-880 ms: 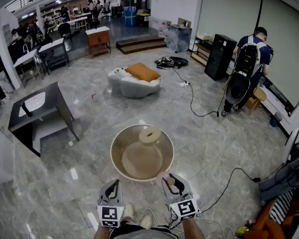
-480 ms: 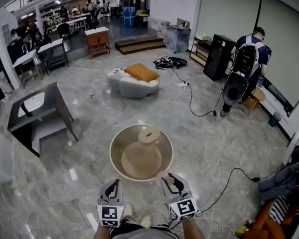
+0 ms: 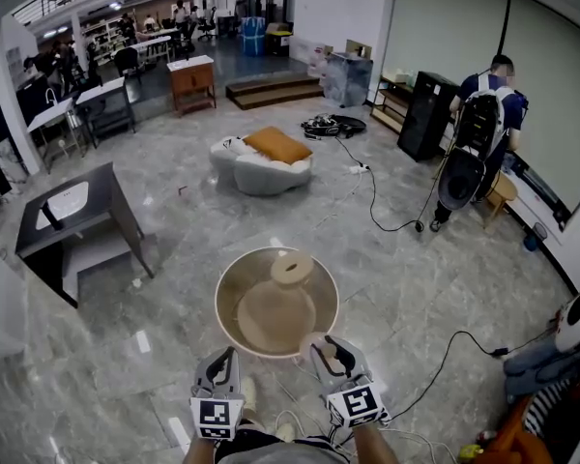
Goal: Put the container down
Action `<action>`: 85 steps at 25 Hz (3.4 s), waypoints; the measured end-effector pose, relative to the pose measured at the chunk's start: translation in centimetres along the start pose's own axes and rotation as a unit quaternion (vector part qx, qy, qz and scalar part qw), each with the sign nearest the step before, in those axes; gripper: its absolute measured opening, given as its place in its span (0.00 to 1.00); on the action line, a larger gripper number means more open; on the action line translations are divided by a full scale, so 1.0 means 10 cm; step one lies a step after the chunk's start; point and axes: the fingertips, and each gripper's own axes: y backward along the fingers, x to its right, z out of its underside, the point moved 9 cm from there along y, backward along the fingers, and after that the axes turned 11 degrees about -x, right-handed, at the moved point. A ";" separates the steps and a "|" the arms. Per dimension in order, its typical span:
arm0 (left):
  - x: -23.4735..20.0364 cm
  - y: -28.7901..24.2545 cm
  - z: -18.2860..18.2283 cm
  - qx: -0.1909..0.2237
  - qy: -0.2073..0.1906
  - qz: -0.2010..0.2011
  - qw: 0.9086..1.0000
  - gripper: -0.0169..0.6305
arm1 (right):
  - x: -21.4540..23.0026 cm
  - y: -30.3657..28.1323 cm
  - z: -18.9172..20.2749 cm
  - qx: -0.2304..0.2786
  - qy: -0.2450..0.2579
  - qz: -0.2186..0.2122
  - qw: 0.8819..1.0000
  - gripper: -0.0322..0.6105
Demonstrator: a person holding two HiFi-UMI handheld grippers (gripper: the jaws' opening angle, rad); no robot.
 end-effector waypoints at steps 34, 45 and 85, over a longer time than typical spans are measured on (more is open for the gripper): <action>-2.41 -2.72 -0.47 -0.022 -0.015 0.070 0.997 0.06 | 0.49 -3.31 -0.61 -0.033 -0.035 0.050 0.998 0.25; -2.81 -3.65 -0.20 -0.042 -0.005 0.081 0.996 0.06 | 0.67 -4.26 -0.35 -0.049 -0.049 0.041 0.997 0.25; -2.37 -5.82 2.72 -0.178 0.124 0.057 0.975 0.06 | 0.95 -6.38 3.05 -0.174 -0.050 -0.092 0.979 0.25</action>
